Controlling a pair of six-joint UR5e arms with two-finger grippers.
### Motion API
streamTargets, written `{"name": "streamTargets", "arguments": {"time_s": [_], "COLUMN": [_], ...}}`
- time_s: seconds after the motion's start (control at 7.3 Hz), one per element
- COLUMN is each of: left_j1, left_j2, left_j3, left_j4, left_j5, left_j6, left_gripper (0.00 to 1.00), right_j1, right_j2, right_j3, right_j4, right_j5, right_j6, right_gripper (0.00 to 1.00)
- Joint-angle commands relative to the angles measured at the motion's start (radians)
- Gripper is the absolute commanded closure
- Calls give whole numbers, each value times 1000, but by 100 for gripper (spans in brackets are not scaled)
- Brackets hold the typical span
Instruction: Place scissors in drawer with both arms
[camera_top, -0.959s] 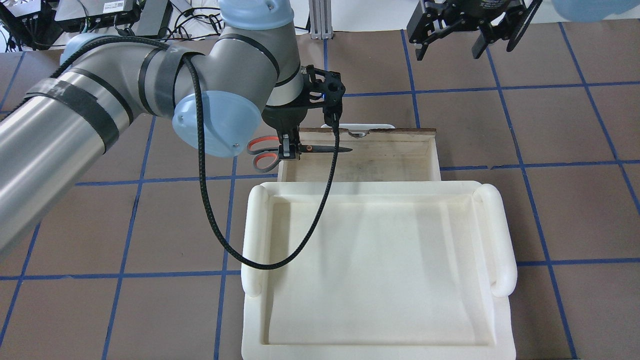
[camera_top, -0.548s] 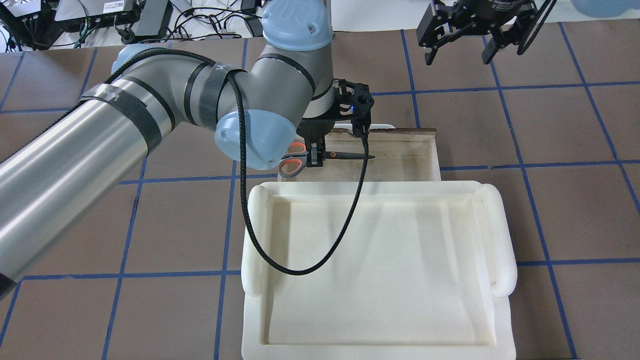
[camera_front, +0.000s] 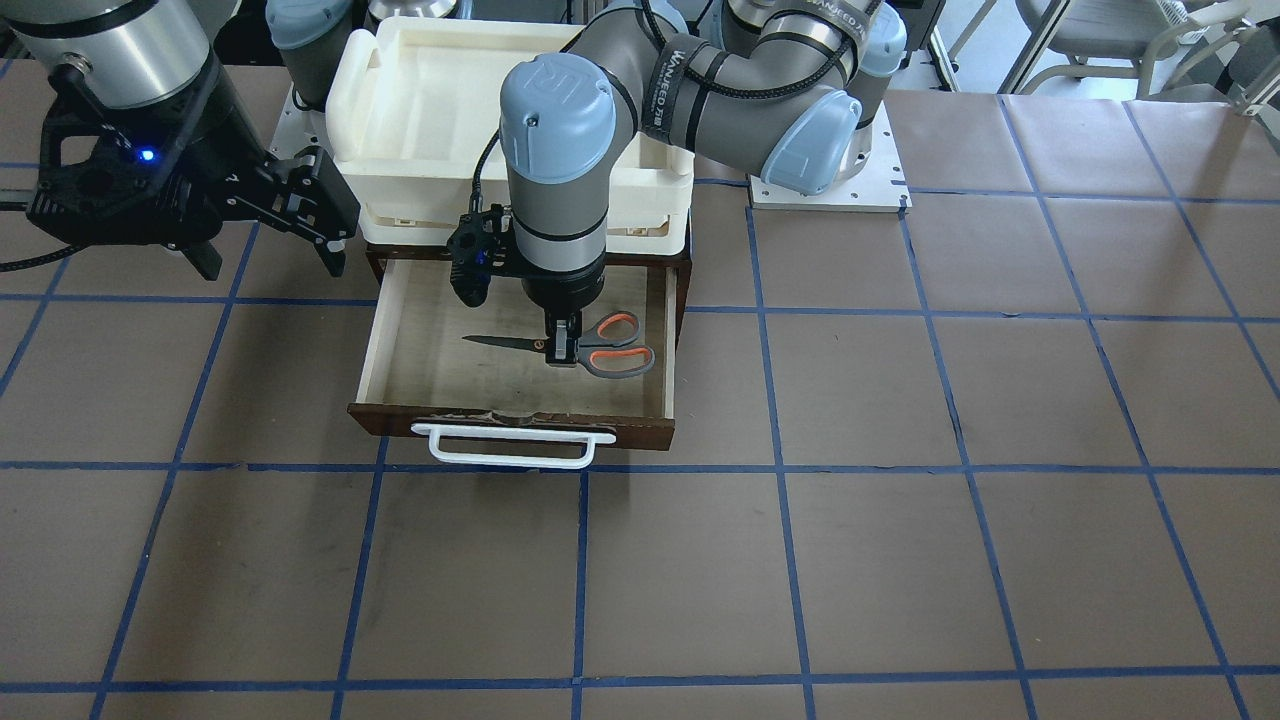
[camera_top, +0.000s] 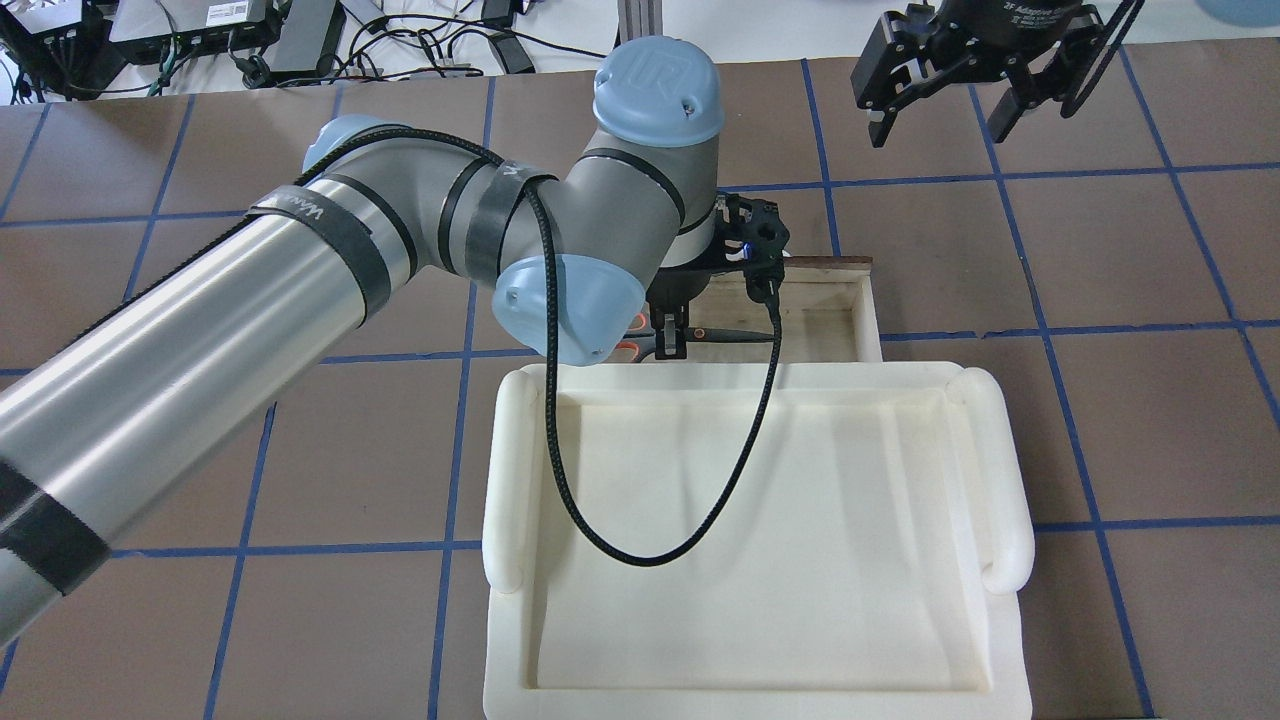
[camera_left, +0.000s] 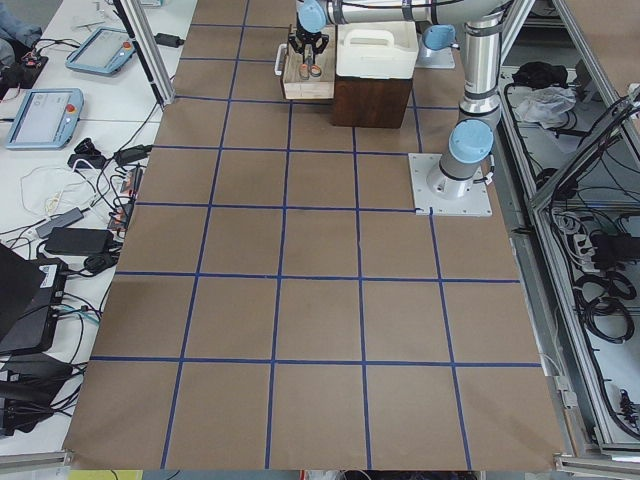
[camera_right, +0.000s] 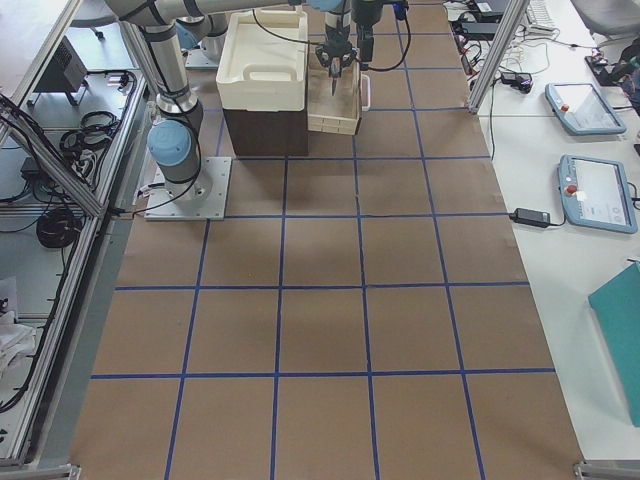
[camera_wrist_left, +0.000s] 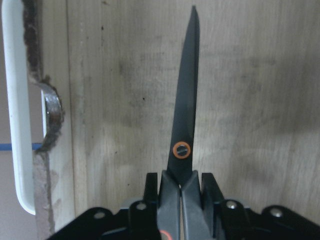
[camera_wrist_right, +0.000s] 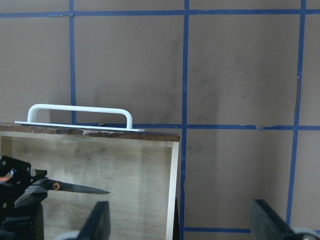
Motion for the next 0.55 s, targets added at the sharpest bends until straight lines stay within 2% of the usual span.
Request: {"name": "streamTargets", "arguments": {"time_s": [0.0, 0.41], "left_j1": [-8, -22], "left_j2": [-18, -35], "left_j3": [-1, -15], "left_j4": [3, 13], "left_j5": [-1, 0], "left_j6": [-11, -13], "left_gripper": [100, 100], "right_j1": [-1, -3], "right_j2": [-7, -6], "right_j3": [1, 1], "right_j4": [18, 47], "right_j5": [-4, -5], "right_j6": [-38, -28], "right_gripper": [0, 0]}}
